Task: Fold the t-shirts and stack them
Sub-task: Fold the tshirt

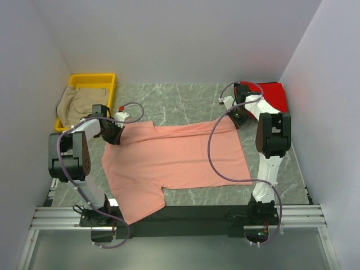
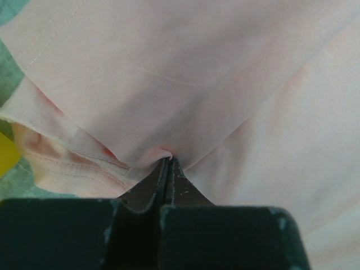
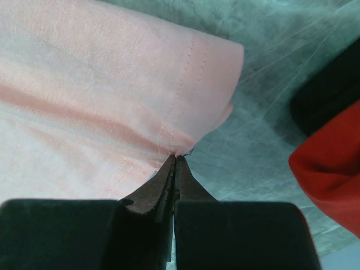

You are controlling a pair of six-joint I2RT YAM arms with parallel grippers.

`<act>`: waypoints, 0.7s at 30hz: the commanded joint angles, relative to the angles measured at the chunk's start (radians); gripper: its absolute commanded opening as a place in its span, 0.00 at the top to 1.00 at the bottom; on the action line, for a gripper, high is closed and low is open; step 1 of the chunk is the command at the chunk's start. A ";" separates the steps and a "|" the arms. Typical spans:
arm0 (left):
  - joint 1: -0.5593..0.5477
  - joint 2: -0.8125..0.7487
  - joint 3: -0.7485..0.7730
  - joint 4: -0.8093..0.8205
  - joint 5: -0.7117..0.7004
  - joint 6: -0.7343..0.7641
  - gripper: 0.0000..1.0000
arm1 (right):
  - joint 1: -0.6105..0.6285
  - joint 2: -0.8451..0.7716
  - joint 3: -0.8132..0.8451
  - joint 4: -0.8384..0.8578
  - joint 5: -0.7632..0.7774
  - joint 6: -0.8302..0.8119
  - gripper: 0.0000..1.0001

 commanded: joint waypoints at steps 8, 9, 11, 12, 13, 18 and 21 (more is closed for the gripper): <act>0.006 -0.043 -0.009 0.022 -0.048 -0.007 1.00 | 0.000 -0.051 -0.024 -0.017 0.043 -0.031 1.00; 0.009 -0.052 -0.001 0.016 -0.045 -0.012 1.00 | -0.005 -0.063 -0.018 -0.025 0.032 -0.031 1.00; 0.027 -0.074 0.022 0.002 -0.025 -0.027 1.00 | -0.006 -0.074 -0.006 -0.049 0.020 -0.025 1.00; 0.033 -0.080 0.028 -0.007 -0.020 -0.025 1.00 | -0.006 -0.079 -0.004 -0.054 0.015 -0.025 1.00; 0.044 -0.084 0.034 -0.020 -0.016 -0.027 1.00 | -0.005 -0.088 -0.007 -0.057 0.007 -0.024 1.00; 0.049 -0.082 0.024 -0.029 -0.019 -0.004 1.00 | -0.002 -0.076 -0.044 -0.055 0.009 -0.028 1.00; 0.046 -0.045 0.031 -0.052 -0.019 0.013 0.99 | -0.003 -0.071 -0.061 -0.063 0.010 -0.049 1.00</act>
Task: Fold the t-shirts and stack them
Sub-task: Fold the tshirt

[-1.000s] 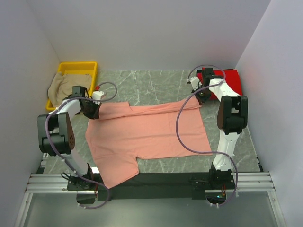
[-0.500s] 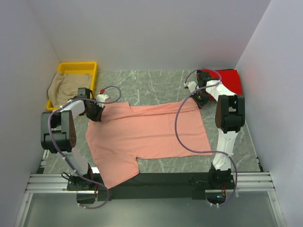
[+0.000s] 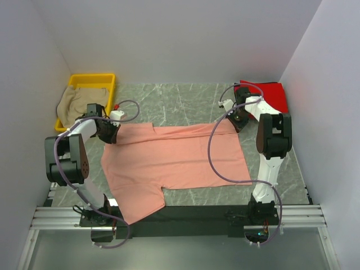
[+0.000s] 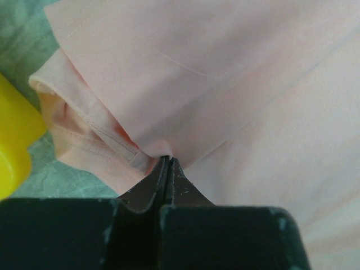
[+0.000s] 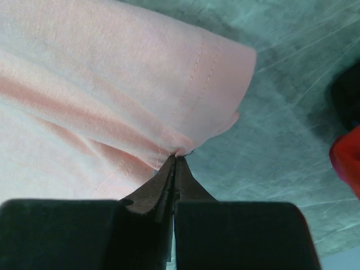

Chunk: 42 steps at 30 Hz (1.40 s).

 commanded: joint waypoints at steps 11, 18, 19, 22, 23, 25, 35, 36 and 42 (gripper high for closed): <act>0.040 0.033 0.314 -0.220 0.108 0.074 0.36 | -0.018 -0.016 0.318 -0.216 -0.087 -0.033 0.62; 0.003 0.165 0.477 -0.192 0.059 0.034 0.40 | 0.042 0.100 0.441 -0.141 -0.017 0.044 0.66; -0.003 0.189 0.488 -0.188 0.053 0.031 0.39 | 0.054 0.108 0.445 -0.129 -0.015 0.045 0.66; -0.025 0.234 0.526 -0.173 0.042 0.022 0.36 | 0.079 0.134 0.432 -0.102 -0.009 0.050 0.62; -0.031 0.245 0.532 -0.171 0.038 0.017 0.35 | 0.083 0.148 0.430 -0.102 -0.009 0.053 0.60; -0.051 0.272 0.545 -0.165 0.036 0.011 0.34 | 0.092 0.160 0.424 -0.112 -0.014 0.055 0.59; -0.105 0.373 0.549 -0.143 0.024 -0.061 0.32 | 0.105 0.159 0.344 -0.104 -0.009 0.065 0.60; -0.109 0.386 0.551 -0.130 0.019 -0.067 0.32 | 0.106 0.157 0.337 -0.102 -0.009 0.065 0.60; -0.114 0.427 0.565 -0.106 -0.025 -0.103 0.33 | 0.105 0.139 0.315 -0.099 -0.009 0.068 0.60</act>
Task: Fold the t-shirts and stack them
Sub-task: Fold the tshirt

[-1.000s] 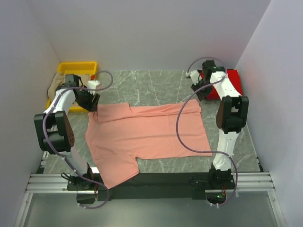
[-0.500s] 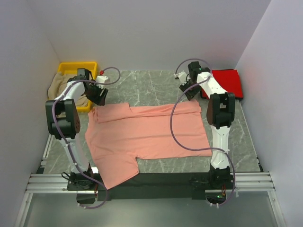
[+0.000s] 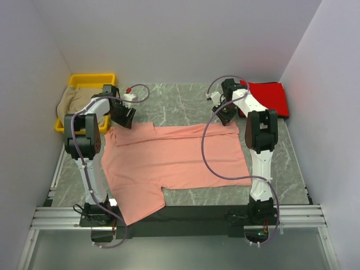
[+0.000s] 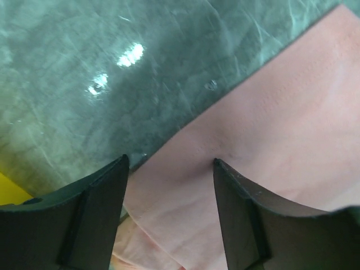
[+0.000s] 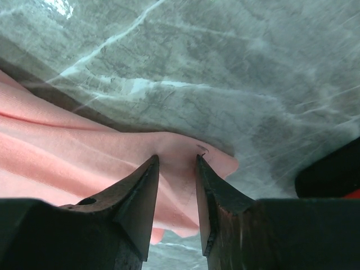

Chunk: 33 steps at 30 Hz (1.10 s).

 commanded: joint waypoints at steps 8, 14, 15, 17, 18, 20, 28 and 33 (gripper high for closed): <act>0.003 0.002 0.021 0.031 0.006 -0.066 0.33 | -0.014 -0.053 -0.021 0.007 0.011 0.009 0.62; 0.047 -0.009 0.056 0.045 0.024 -0.100 0.47 | -0.014 -0.061 -0.028 0.006 0.016 0.009 0.63; 0.049 -0.015 0.053 0.049 0.020 -0.098 0.49 | -0.015 -0.058 -0.028 0.004 0.016 0.009 0.64; 0.049 -0.011 0.053 0.054 0.004 -0.100 0.53 | -0.015 -0.058 -0.025 0.001 0.016 0.011 0.64; 0.046 -0.001 0.055 0.055 -0.003 -0.101 0.54 | -0.014 -0.056 -0.024 0.001 0.016 0.011 0.64; 0.047 0.006 0.056 0.052 -0.020 -0.101 0.54 | -0.014 -0.055 -0.021 0.001 0.018 0.012 0.64; 0.021 0.002 -0.021 0.063 -0.066 -0.069 0.58 | -0.015 -0.055 -0.028 0.007 0.027 0.014 0.65; -0.034 -0.030 -0.126 0.101 -0.121 -0.085 0.68 | -0.020 -0.055 -0.036 0.015 0.038 0.018 0.65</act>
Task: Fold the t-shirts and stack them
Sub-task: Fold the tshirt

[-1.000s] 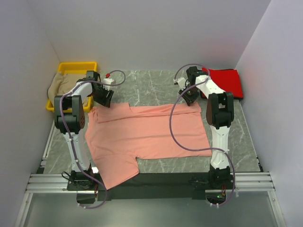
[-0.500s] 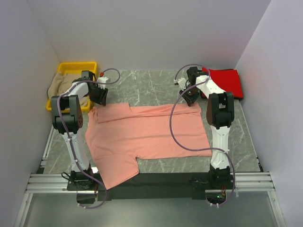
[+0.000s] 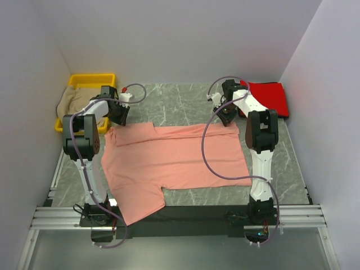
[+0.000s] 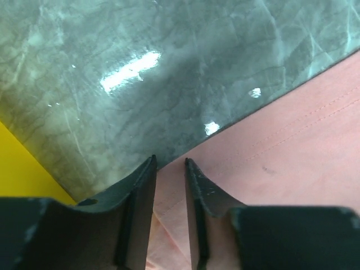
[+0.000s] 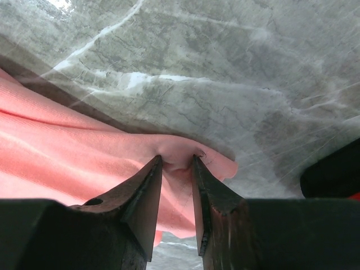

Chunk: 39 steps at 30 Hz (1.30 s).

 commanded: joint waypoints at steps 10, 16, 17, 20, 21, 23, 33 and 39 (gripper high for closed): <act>-0.072 -0.129 -0.159 0.097 -0.067 -0.058 0.99 | -0.027 -0.070 -0.025 0.017 0.027 0.032 0.66; -0.067 -0.303 -0.177 0.052 0.054 0.010 0.99 | -0.027 -0.092 -0.032 0.020 0.022 0.043 0.66; -0.067 -0.327 -0.186 0.045 0.083 0.016 0.99 | -0.029 -0.095 -0.038 0.020 0.021 0.043 0.66; -0.069 -0.418 -0.235 0.017 0.126 0.054 0.99 | -0.029 -0.107 -0.052 0.022 0.022 0.044 0.66; -0.069 -0.456 -0.264 0.012 0.152 0.062 0.99 | -0.027 -0.113 -0.057 0.023 0.022 0.044 0.67; -0.070 -0.485 -0.292 -0.030 0.186 0.103 1.00 | -0.029 -0.121 -0.071 0.026 0.024 0.044 0.67; -0.084 -0.695 -0.572 -0.196 0.321 0.330 0.99 | -0.030 -0.161 -0.110 0.026 0.035 0.033 0.67; -0.133 -0.812 -0.729 -0.235 0.326 0.422 0.99 | -0.038 -0.176 -0.123 0.012 0.033 0.026 0.67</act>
